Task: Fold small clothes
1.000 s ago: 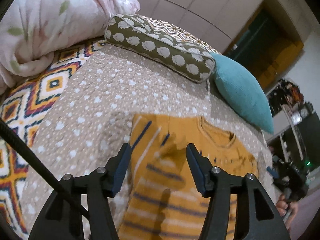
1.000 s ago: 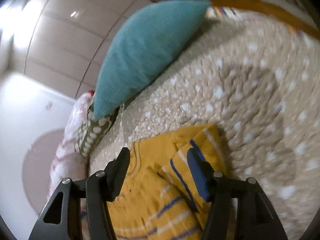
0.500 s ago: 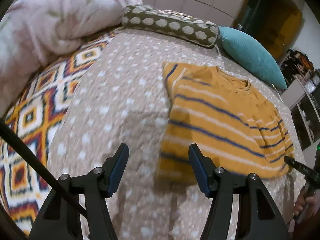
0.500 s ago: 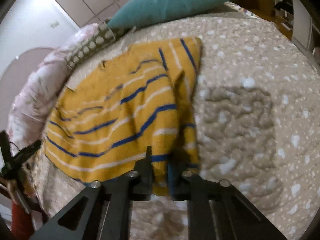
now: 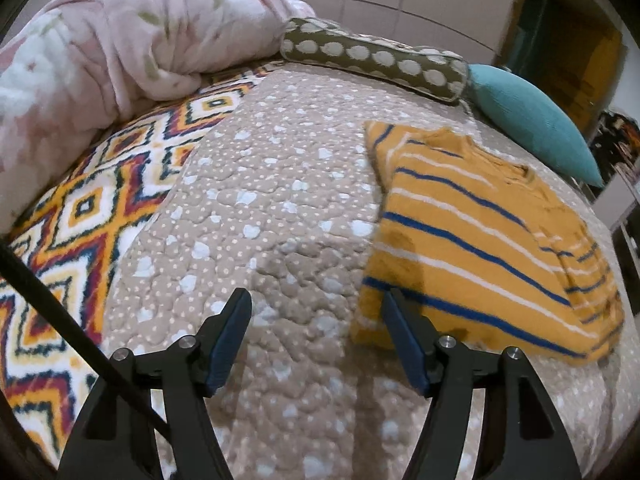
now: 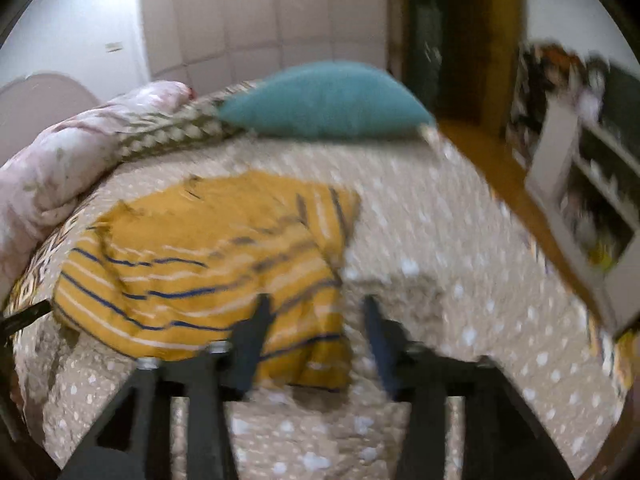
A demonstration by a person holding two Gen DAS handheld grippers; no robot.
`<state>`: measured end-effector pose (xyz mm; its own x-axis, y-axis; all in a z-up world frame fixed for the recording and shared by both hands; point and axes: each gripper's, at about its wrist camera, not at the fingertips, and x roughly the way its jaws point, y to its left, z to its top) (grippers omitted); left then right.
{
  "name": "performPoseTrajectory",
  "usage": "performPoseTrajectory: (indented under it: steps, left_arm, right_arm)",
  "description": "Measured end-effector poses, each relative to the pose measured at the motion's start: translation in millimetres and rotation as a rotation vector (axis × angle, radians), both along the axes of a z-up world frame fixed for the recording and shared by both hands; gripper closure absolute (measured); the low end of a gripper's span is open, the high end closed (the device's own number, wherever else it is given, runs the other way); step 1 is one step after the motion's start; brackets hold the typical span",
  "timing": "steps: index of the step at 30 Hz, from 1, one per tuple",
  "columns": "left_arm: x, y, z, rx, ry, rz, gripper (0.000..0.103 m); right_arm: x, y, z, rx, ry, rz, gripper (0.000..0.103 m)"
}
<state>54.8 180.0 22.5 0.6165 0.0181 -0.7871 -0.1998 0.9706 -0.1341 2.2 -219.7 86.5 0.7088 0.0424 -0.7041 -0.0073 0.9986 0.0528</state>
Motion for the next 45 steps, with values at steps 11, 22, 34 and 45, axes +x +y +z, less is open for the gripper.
performPoseTrajectory:
  steps: [11,22,34,45]
  left_arm:
    - [5,47,-19,-0.185,-0.064,0.04,0.033]
    - [-6,61,-9,-0.209,-0.082,-0.04,0.032]
    - [-23,115,-9,-0.296,-0.094,0.13,0.032]
    - [-40,133,-11,-0.256,-0.1,0.187,0.032]
  right_arm:
    - [98,189,-16,0.005,0.135,0.322,0.06]
    - [247,316,-83,-0.214,0.315,0.337,0.054]
    - [78,311,-17,-0.299,0.087,0.627,0.053]
    - [24,356,-105,-0.66,-0.011,0.728,0.056]
